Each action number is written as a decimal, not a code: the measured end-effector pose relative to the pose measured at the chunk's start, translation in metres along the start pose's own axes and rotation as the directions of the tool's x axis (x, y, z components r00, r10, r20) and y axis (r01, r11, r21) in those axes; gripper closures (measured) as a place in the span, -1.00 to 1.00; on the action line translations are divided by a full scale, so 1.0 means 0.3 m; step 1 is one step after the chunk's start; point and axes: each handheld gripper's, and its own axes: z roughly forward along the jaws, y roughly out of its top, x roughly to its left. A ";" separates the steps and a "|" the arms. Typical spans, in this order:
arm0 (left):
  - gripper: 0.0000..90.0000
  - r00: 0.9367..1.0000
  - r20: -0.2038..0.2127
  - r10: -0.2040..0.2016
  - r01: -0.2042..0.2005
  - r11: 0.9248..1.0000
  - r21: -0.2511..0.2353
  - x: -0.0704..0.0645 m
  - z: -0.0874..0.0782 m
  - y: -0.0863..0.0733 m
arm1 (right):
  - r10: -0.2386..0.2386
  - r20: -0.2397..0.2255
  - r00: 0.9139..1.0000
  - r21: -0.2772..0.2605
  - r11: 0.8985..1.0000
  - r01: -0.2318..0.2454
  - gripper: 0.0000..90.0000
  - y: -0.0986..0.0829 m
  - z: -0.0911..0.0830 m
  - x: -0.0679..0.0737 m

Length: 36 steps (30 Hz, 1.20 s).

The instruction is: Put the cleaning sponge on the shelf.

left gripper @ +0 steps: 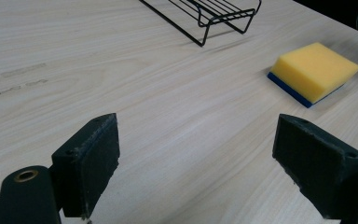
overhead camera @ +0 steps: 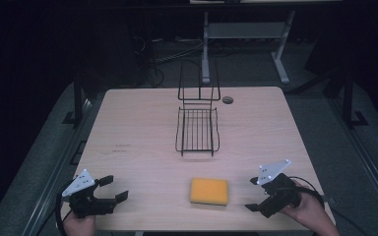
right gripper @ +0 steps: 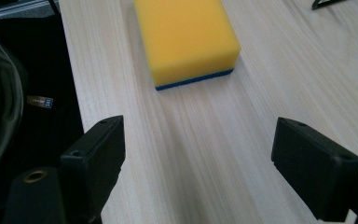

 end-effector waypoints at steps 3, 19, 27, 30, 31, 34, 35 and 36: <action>-0.69 1.000 0.001 0.001 -0.001 1.000 -0.002 0.000 0.001 0.001 | -0.008 -0.003 1.000 0.010 1.000 0.008 -0.62 0.009 0.006 0.001; -0.69 1.000 0.007 0.003 -0.003 1.000 0.001 -0.001 0.009 0.002 | -0.050 -0.033 0.998 0.030 0.998 0.051 -0.62 0.050 0.031 0.005; -0.69 1.000 0.007 0.003 -0.003 1.000 0.002 0.000 0.005 0.001 | -0.063 -0.056 0.996 0.041 0.997 0.066 -0.62 0.085 0.051 0.007; -0.69 1.000 0.006 0.003 -0.003 1.000 0.001 0.002 0.006 0.002 | -0.071 -0.060 0.996 0.044 0.996 0.074 -0.62 0.100 0.055 0.011; -0.69 1.000 0.006 0.002 -0.002 1.000 0.001 0.003 0.006 0.002 | -0.078 -0.060 0.995 0.043 0.996 0.081 -0.62 0.105 0.056 0.012; -0.69 1.000 0.005 0.002 -0.002 1.000 0.000 0.001 0.005 0.001 | -0.088 -0.067 0.994 0.042 0.995 0.091 -0.62 0.120 0.061 0.013; -0.69 1.000 0.005 0.003 -0.003 1.000 -0.001 0.001 0.004 0.001 | -0.085 -0.070 0.994 0.044 0.995 0.089 -0.62 0.124 0.063 0.013; -0.69 1.000 0.004 0.001 -0.001 1.000 -0.003 0.001 0.004 0.001 | -0.089 -0.073 0.993 0.045 0.995 0.092 -0.62 0.127 0.066 0.012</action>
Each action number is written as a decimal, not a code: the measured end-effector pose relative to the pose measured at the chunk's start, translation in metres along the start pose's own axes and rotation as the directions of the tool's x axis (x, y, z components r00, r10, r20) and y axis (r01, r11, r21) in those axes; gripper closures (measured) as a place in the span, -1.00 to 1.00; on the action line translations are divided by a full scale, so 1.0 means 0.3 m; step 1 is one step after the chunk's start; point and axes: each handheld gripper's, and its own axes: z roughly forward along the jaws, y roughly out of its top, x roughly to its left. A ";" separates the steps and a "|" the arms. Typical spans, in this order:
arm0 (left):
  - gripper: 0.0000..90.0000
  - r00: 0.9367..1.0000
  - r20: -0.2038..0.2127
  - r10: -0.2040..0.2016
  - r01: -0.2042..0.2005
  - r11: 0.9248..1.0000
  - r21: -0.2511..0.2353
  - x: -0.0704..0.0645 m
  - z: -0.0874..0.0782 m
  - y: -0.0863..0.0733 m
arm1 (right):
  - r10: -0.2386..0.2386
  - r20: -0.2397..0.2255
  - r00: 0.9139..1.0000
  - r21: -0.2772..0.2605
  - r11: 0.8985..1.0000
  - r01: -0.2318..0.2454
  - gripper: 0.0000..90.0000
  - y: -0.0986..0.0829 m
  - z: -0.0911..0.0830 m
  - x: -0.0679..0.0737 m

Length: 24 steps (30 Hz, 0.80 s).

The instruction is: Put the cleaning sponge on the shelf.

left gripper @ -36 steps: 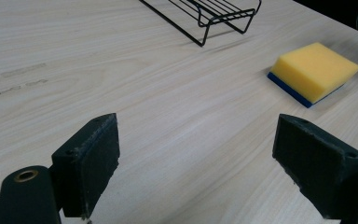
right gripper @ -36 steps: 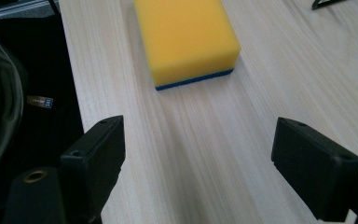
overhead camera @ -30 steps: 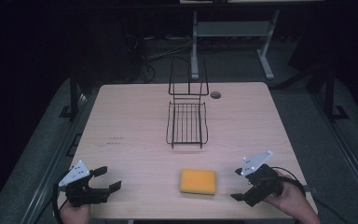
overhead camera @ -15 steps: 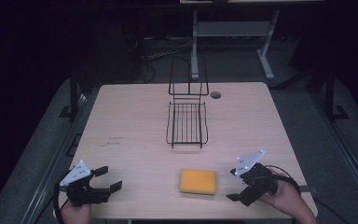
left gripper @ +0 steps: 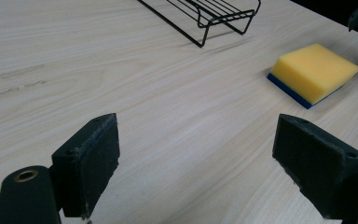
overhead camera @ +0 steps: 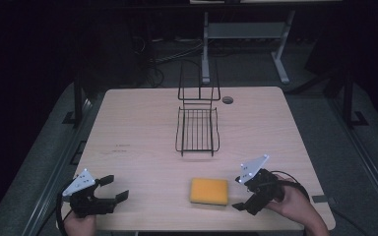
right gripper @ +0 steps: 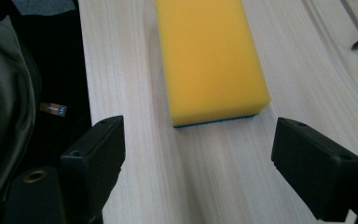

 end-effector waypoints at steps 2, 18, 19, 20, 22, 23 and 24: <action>-0.69 1.000 -0.002 -0.001 0.001 1.000 0.001 0.001 -0.001 0.000 | -0.004 -0.001 1.000 0.005 1.000 0.004 -0.62 0.009 0.005 -0.001; -0.69 1.000 -0.003 -0.006 0.006 1.000 -0.008 0.005 -0.005 -0.002 | -0.050 -0.059 0.997 0.026 0.998 0.052 -0.63 0.113 0.068 -0.021; -0.69 1.000 -0.003 -0.004 0.004 1.000 -0.006 0.005 -0.006 -0.001 | -0.059 -0.063 0.996 0.029 0.998 0.061 -0.63 0.124 0.078 -0.023; -0.69 1.000 -0.003 -0.004 0.004 1.000 -0.008 0.005 -0.007 -0.001 | -0.059 -0.063 0.996 0.029 0.998 0.061 -0.63 0.124 0.078 -0.023; -0.69 1.000 -0.002 -0.004 0.004 1.000 -0.008 0.005 -0.007 -0.001 | -0.062 -0.061 0.996 0.033 0.997 0.064 -0.65 0.136 0.086 -0.025; -0.69 1.000 -0.002 -0.004 0.004 1.000 -0.007 0.005 -0.006 -0.001 | -0.063 -0.060 0.996 0.031 0.997 0.065 -0.65 0.141 0.089 -0.025; -0.69 1.000 -0.003 -0.004 0.004 1.000 -0.007 0.006 -0.006 -0.001 | -0.065 -0.060 0.996 0.031 0.997 0.067 -0.65 0.145 0.091 -0.027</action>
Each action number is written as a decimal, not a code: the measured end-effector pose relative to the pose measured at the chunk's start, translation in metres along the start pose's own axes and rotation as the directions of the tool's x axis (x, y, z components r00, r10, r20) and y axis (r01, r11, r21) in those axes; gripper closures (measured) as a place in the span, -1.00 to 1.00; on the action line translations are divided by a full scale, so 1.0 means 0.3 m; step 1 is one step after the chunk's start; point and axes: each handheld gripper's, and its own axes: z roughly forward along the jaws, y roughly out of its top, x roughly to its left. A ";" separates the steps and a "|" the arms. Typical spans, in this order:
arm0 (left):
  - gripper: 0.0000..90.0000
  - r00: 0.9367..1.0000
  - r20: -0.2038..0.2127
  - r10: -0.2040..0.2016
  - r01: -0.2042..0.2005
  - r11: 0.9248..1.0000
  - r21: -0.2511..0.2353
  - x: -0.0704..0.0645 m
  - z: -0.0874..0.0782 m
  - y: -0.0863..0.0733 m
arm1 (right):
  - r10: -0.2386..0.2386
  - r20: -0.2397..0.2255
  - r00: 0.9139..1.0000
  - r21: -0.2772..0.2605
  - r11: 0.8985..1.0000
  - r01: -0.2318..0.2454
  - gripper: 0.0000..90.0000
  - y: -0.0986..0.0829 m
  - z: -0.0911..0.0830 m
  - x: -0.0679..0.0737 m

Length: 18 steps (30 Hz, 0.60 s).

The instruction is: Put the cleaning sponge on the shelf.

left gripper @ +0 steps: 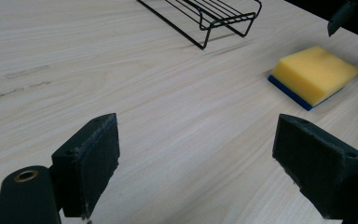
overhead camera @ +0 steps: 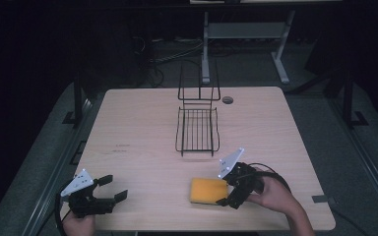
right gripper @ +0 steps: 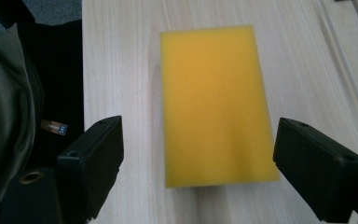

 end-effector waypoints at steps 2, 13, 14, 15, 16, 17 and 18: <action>-0.69 1.000 0.000 -0.002 0.002 1.000 0.000 0.000 0.000 -0.001 | 0.000 -0.003 1.000 0.002 1.000 0.000 -0.65 0.010 0.006 -0.004; -0.69 1.000 0.002 -0.005 0.005 1.000 -0.001 0.000 -0.001 -0.001 | -0.026 -0.023 0.999 0.031 0.999 0.027 -0.65 0.053 0.045 -0.021; -0.69 1.000 0.001 -0.003 0.003 1.000 0.000 0.000 -0.001 -0.001 | -0.026 -0.024 0.999 0.036 0.999 0.026 -0.65 0.054 0.048 -0.022; -0.69 1.000 0.001 -0.003 0.003 1.000 -0.001 0.000 -0.001 -0.001 | -0.021 -0.025 0.999 0.044 0.999 0.022 -0.65 0.056 0.053 -0.025; -0.69 1.000 0.001 -0.004 0.004 1.000 -0.001 0.001 0.000 -0.001 | -0.022 -0.027 0.999 0.046 0.999 0.023 -0.65 0.057 0.056 -0.027; -0.69 1.000 0.002 -0.004 0.004 1.000 0.000 0.001 0.000 -0.001 | -0.024 -0.024 0.999 0.051 0.998 0.025 -0.65 0.058 0.058 -0.029; -0.69 1.000 0.002 -0.003 0.003 1.000 0.001 0.002 0.000 -0.001 | -0.026 -0.023 0.999 0.050 0.998 0.028 -0.65 0.059 0.061 -0.032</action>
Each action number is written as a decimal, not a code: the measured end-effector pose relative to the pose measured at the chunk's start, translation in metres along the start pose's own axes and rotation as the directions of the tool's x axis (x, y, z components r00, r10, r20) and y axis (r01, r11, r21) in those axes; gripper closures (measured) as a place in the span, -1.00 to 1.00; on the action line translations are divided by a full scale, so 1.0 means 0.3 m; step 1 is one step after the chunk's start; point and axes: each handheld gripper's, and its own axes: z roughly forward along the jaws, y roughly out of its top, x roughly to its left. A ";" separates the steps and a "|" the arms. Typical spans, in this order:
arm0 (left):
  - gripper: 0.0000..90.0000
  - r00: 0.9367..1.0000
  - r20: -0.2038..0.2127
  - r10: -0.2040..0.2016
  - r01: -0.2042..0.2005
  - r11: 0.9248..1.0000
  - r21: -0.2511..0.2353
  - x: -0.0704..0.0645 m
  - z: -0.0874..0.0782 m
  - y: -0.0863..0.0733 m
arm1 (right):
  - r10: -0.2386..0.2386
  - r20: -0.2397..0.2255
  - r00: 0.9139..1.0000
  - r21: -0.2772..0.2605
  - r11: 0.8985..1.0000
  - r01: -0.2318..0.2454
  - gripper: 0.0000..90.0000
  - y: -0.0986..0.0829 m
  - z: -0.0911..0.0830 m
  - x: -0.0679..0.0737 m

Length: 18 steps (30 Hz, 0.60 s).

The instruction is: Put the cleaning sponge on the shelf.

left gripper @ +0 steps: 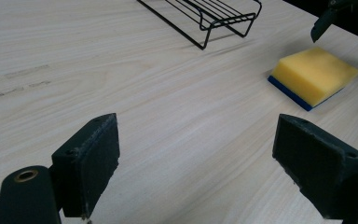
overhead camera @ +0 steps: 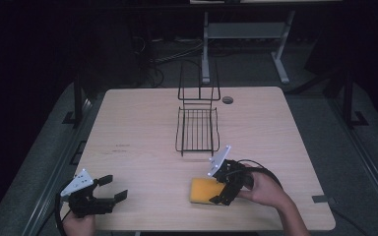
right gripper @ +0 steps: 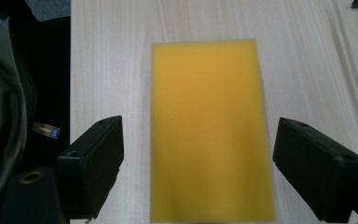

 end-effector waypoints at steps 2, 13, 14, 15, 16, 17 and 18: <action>-0.69 1.000 -0.001 0.000 0.000 1.000 0.001 0.001 0.000 0.000 | 0.003 -0.001 1.000 0.005 1.000 -0.003 -0.65 0.004 0.002 -0.003; -0.69 1.000 -0.002 -0.003 0.003 1.000 -0.006 0.001 -0.003 -0.001 | -0.011 -0.007 1.000 0.052 0.999 0.011 -0.65 0.027 0.044 -0.019; -0.69 1.000 0.000 -0.003 0.003 1.000 -0.006 0.001 -0.003 -0.001 | -0.012 -0.010 1.000 0.051 0.999 0.012 -0.65 0.028 0.045 -0.020; -0.69 1.000 -0.001 -0.002 0.002 1.000 -0.006 0.001 -0.003 -0.001 | -0.014 -0.011 1.000 0.054 0.998 0.014 -0.65 0.030 0.048 -0.020; -0.69 1.000 -0.002 -0.001 0.001 1.000 -0.006 0.001 -0.002 -0.001 | -0.013 -0.011 1.000 0.057 0.998 0.014 -0.65 0.030 0.049 -0.020; -0.69 1.000 0.000 0.001 -0.001 1.000 -0.006 0.001 -0.002 0.000 | -0.016 -0.011 1.000 0.059 0.998 0.016 -0.65 0.031 0.052 -0.021; -0.69 1.000 0.000 0.001 -0.001 1.000 -0.006 0.001 -0.002 0.000 | -0.014 -0.011 1.000 0.063 0.998 0.015 -0.65 0.032 0.054 -0.022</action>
